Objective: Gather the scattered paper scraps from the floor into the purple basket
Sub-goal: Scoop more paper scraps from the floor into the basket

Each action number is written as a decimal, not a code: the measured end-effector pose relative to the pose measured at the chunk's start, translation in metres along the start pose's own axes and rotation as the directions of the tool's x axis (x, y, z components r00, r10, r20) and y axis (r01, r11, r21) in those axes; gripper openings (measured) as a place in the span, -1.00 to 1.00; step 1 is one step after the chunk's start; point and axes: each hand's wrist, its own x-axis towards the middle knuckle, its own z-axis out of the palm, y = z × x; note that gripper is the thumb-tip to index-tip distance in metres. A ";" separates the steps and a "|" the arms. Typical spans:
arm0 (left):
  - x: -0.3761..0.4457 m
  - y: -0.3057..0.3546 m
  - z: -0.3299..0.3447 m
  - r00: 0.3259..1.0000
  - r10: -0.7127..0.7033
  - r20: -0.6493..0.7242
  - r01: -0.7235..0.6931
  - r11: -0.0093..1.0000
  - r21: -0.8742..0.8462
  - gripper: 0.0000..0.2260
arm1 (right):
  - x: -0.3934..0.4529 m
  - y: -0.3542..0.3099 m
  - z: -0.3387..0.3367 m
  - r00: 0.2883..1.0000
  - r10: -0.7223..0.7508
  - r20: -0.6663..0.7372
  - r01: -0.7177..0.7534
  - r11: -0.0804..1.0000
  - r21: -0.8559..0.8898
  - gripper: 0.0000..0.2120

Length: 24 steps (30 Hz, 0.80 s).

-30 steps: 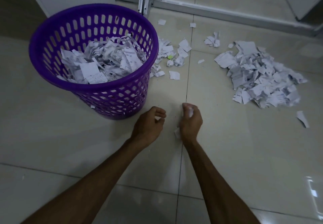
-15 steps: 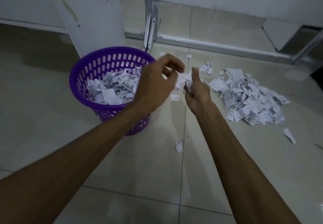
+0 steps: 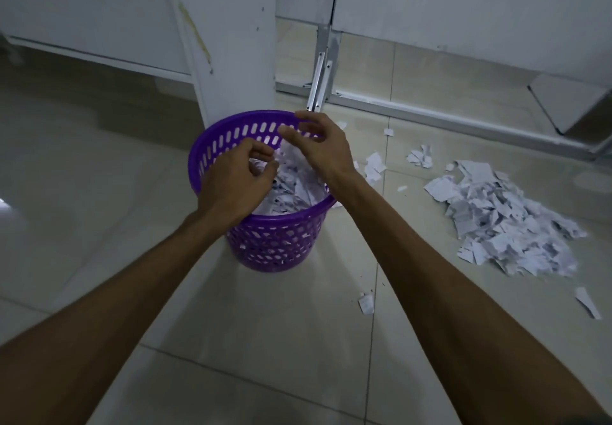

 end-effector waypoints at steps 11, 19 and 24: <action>0.011 0.010 0.016 0.998 0.061 0.009 -0.061 0.997 0.055 -0.85 | -0.074 0.081 -0.066 0.892 -0.029 -0.451 0.012 0.999 -0.040 -0.86; 0.016 0.021 0.033 0.995 0.094 0.023 -0.095 0.992 0.079 -0.88 | -0.185 0.201 -0.114 0.936 0.352 0.011 -0.291 0.790 -0.540 -0.51; 0.016 0.019 0.036 0.995 0.097 0.024 -0.099 0.992 0.076 -0.91 | -0.187 0.209 -0.110 0.965 0.258 0.043 -0.187 0.795 -0.576 -0.74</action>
